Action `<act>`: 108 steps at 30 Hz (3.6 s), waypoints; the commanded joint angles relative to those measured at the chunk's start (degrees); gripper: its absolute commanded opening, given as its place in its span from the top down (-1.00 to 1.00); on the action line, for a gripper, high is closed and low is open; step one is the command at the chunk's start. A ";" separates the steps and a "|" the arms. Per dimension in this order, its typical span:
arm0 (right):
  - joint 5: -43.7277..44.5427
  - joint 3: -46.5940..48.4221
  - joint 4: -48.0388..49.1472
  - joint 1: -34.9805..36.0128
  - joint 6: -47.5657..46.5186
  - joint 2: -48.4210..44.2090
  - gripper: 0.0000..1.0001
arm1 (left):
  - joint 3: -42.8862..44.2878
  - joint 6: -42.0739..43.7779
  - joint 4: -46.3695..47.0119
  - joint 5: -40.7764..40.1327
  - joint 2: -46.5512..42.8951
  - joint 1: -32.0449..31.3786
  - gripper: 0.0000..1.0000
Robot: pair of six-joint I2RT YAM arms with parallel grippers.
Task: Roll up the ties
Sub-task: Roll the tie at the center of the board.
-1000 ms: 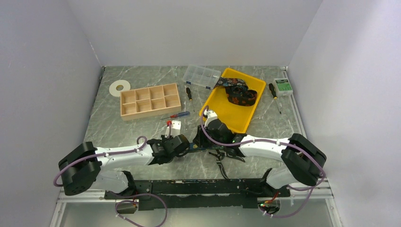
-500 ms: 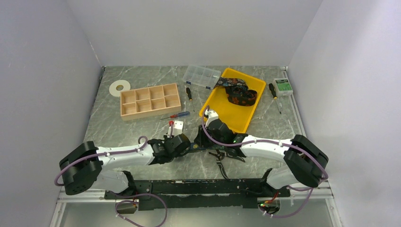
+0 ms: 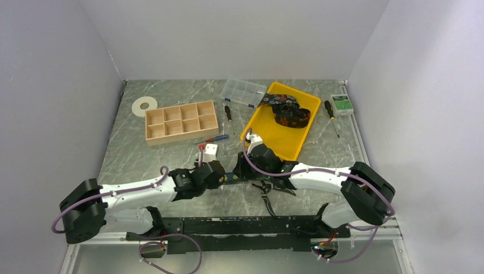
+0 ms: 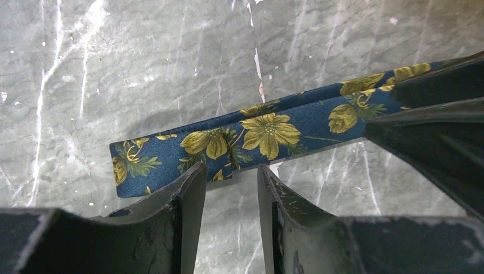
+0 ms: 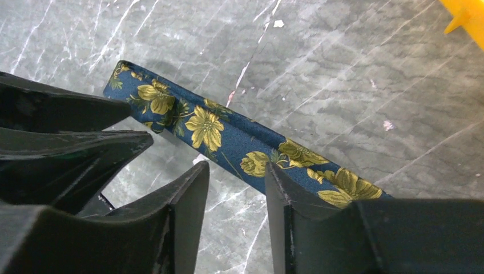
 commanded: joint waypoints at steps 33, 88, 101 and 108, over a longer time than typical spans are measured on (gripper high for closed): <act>-15.56 21.64 1.56 2.83 8.01 25.66 0.27 | -20.69 -9.56 0.51 21.21 -38.76 28.43 -0.26; -6.47 13.02 3.36 6.64 1.37 26.03 0.52 | -20.27 -10.71 7.97 21.68 -20.30 31.28 -0.02; -6.76 12.99 3.97 6.49 1.98 26.55 0.53 | -21.56 -6.44 9.96 26.98 -24.67 31.28 0.66; -8.44 15.83 4.85 6.48 3.06 29.55 0.55 | -18.29 -3.44 8.95 29.33 -23.56 31.22 0.88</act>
